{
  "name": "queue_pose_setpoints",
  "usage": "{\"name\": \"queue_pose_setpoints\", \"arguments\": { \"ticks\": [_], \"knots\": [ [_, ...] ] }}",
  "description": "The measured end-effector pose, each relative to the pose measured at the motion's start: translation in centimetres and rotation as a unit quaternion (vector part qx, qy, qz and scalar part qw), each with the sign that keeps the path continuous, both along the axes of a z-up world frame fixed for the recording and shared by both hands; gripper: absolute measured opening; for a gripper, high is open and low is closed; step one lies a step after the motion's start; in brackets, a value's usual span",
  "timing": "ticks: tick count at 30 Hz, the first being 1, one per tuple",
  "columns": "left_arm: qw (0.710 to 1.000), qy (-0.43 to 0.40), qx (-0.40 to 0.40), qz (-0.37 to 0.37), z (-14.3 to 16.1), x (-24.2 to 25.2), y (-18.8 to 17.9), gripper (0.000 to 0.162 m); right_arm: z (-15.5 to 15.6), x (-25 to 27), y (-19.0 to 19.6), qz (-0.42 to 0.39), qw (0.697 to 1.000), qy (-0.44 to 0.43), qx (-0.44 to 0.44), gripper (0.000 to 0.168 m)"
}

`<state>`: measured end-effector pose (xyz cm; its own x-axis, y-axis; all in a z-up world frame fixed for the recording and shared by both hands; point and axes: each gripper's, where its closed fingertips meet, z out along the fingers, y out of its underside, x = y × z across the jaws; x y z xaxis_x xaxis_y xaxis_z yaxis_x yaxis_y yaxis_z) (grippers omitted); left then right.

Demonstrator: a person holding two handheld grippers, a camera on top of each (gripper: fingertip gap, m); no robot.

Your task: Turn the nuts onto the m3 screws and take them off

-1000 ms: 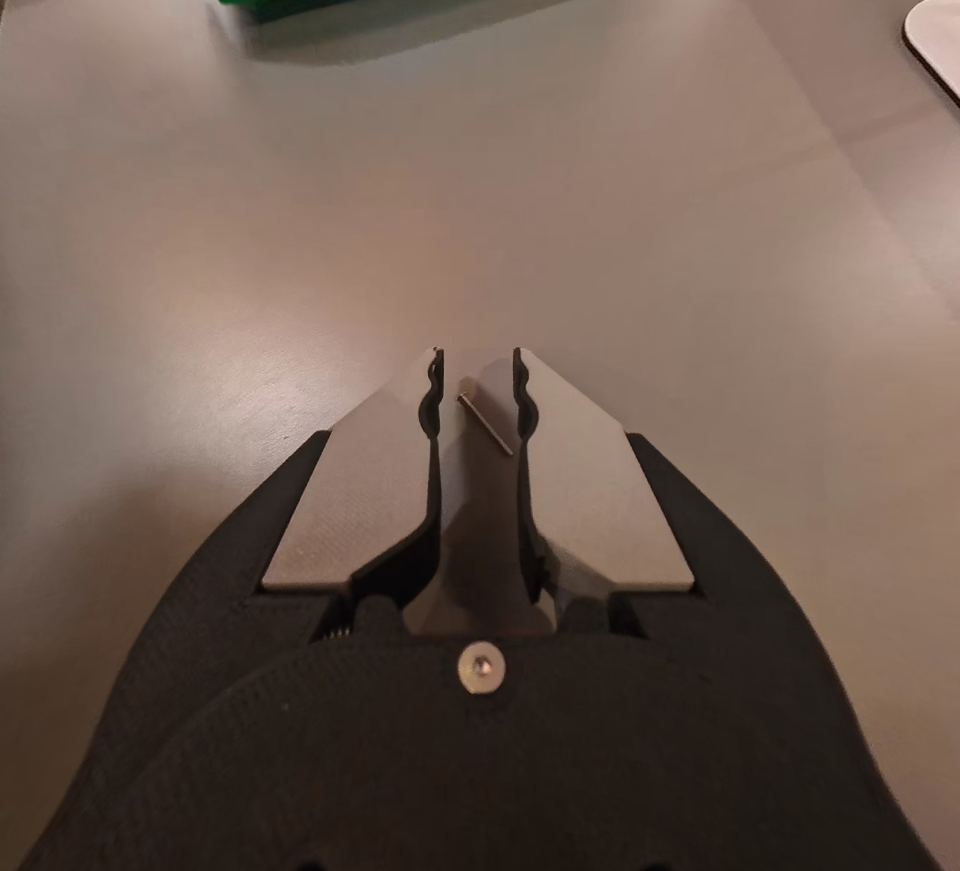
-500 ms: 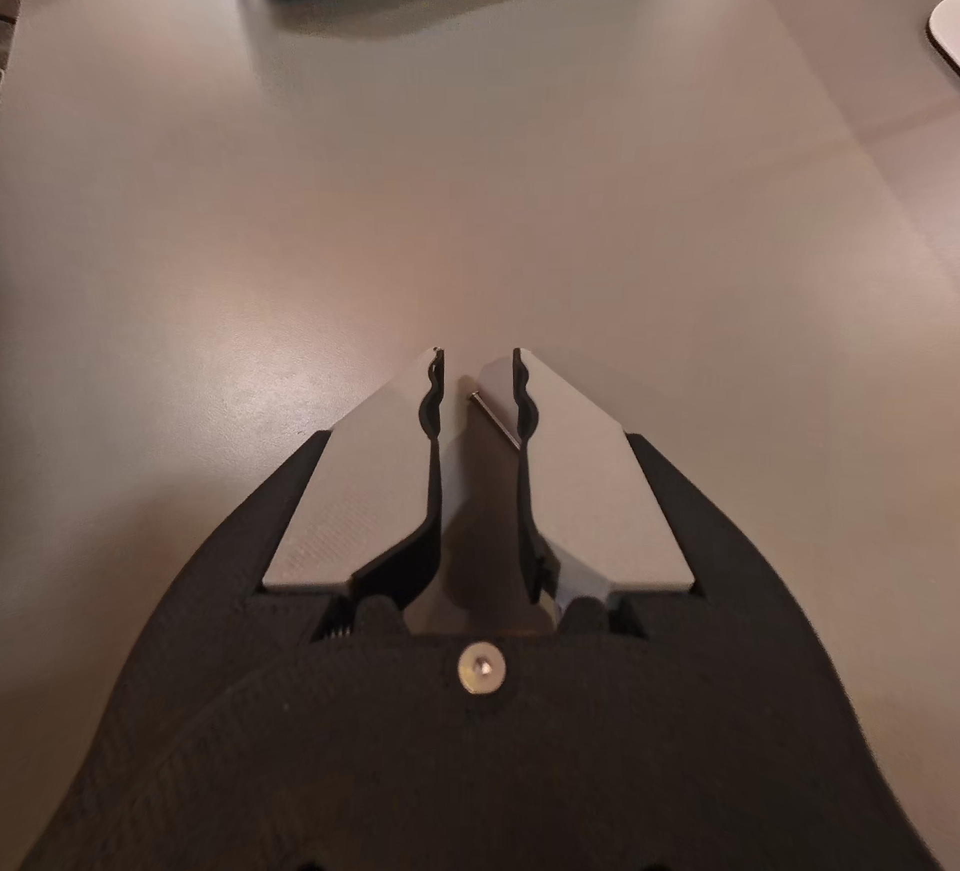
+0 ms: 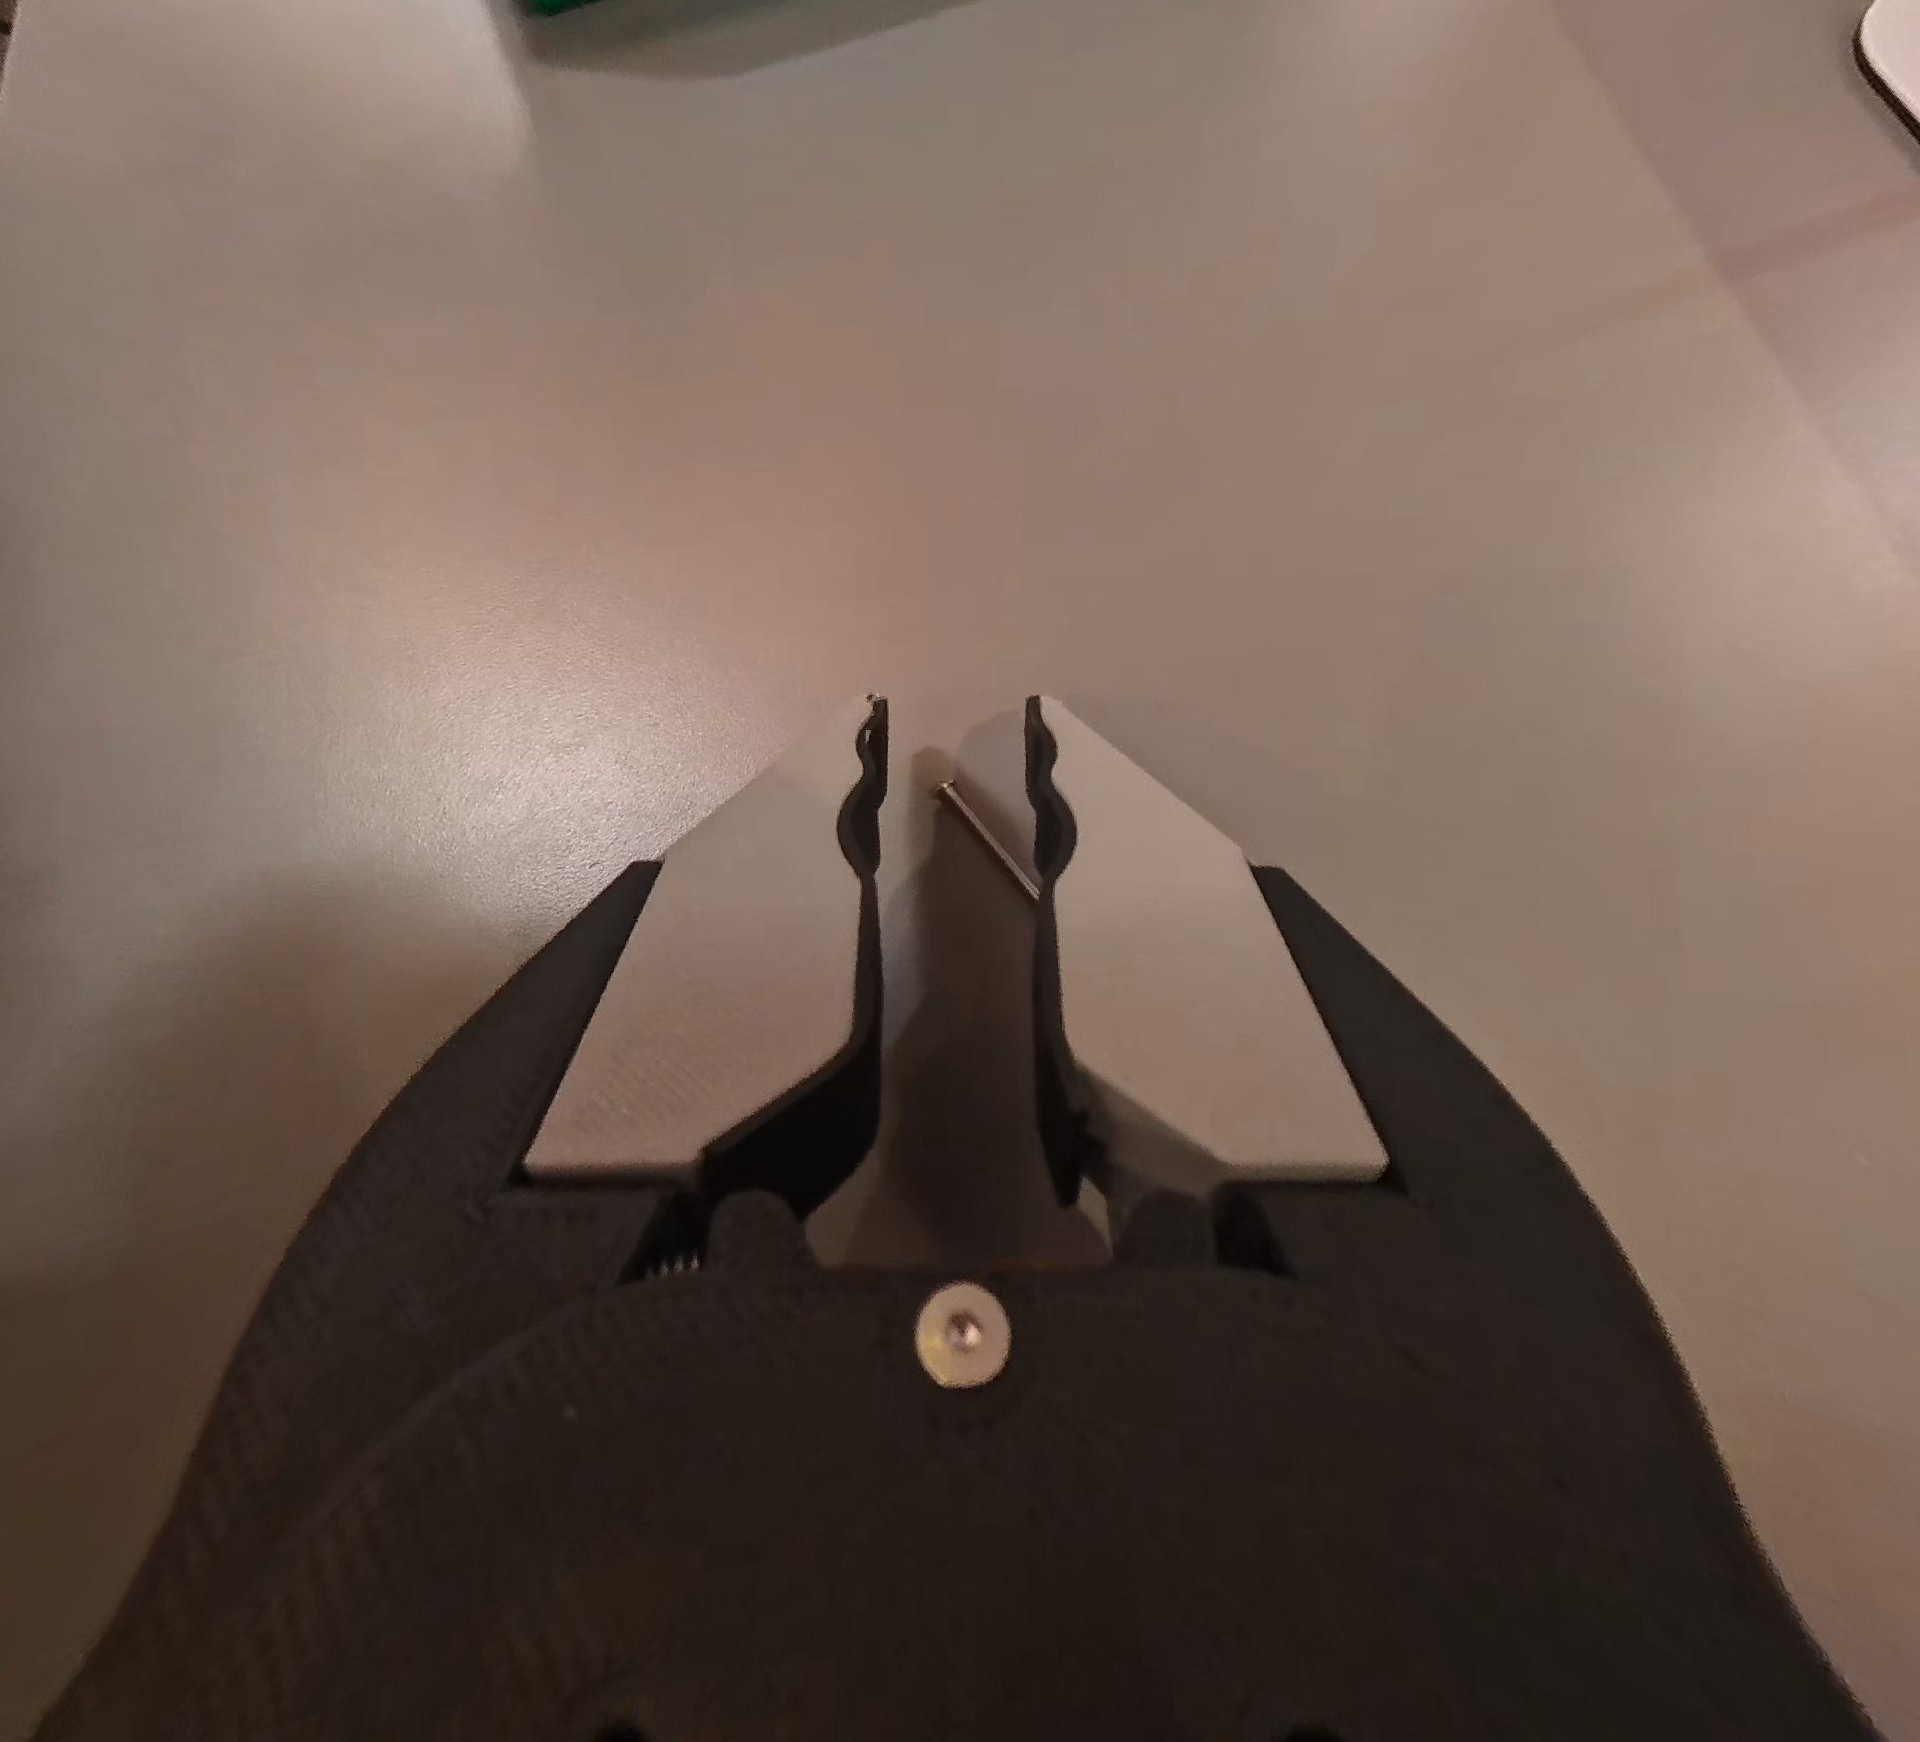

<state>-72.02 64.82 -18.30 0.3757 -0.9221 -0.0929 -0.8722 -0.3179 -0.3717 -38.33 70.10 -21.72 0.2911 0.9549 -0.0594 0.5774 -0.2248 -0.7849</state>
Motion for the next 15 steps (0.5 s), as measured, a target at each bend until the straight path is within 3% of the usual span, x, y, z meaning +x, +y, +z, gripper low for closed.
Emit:
{"name": "queue_pose_setpoints", "arguments": {
  "ticks": [3, 6, 10, 15],
  "knots": [
    [1.000, -0.013, -0.021, -0.020, 0.3, 0.9, -0.4, 0.037, 0.0, 0.0, 0.0, 0.000, 1.000, -0.001, -0.001, 0.024],
    [0.997, -0.045, -0.041, -0.035, 1.6, 1.6, -0.7, 0.036, 0.0, 0.0, 0.0, -0.001, 1.000, 0.001, 0.001, 0.023],
    [0.997, -0.074, 0.003, -0.003, 2.8, 2.0, 2.2, 0.031, 0.0, 0.0, 0.0, 0.000, 1.000, 0.000, 0.000, 0.023],
    [1.000, 0.001, -0.013, 0.023, -0.3, 0.9, 3.5, 0.026, 0.0, 0.0, 0.0, 0.000, 1.000, 0.000, 0.000, 0.023]
  ]
}}
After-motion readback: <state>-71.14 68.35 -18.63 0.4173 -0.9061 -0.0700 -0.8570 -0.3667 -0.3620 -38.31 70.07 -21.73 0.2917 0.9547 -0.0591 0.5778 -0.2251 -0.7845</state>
